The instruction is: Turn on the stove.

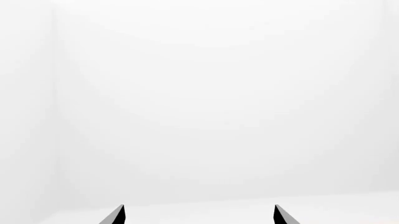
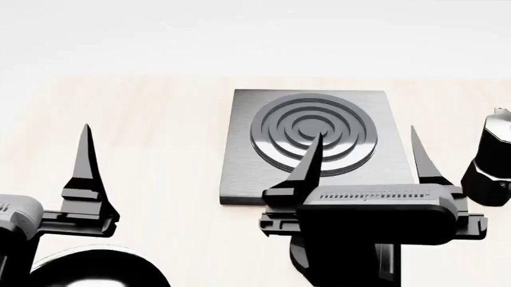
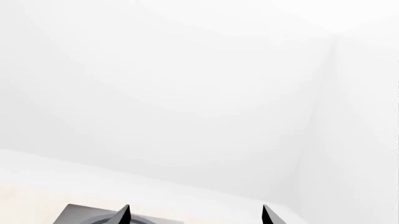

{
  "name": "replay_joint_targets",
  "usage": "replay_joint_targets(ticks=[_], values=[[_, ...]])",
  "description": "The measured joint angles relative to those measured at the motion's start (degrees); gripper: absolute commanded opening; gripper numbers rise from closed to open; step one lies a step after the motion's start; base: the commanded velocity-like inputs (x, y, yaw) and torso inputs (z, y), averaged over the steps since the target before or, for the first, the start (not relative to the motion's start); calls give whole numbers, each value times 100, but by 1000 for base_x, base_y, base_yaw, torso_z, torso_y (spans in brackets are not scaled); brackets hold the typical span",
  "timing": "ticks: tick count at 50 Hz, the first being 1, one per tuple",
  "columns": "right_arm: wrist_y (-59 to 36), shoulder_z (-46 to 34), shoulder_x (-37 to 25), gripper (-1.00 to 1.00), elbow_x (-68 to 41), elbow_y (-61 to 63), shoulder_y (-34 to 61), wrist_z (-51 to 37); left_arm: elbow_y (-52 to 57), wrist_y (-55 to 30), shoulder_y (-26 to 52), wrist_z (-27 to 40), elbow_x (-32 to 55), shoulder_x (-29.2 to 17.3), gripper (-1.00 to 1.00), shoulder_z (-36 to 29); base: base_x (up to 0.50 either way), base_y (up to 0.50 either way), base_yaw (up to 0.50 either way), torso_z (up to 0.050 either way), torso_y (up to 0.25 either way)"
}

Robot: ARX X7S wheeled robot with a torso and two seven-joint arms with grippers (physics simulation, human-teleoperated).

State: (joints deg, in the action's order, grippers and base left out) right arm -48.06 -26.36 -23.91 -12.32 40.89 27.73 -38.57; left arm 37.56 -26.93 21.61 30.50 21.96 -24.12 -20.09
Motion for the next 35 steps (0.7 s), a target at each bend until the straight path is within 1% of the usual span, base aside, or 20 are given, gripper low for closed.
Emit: replay_joint_targets(ticks=[35], values=[[-202,-114,-27,100,18,278,104,-53,268,-101,31,99,35,-72,100,-27,0,0,0,0,0]])
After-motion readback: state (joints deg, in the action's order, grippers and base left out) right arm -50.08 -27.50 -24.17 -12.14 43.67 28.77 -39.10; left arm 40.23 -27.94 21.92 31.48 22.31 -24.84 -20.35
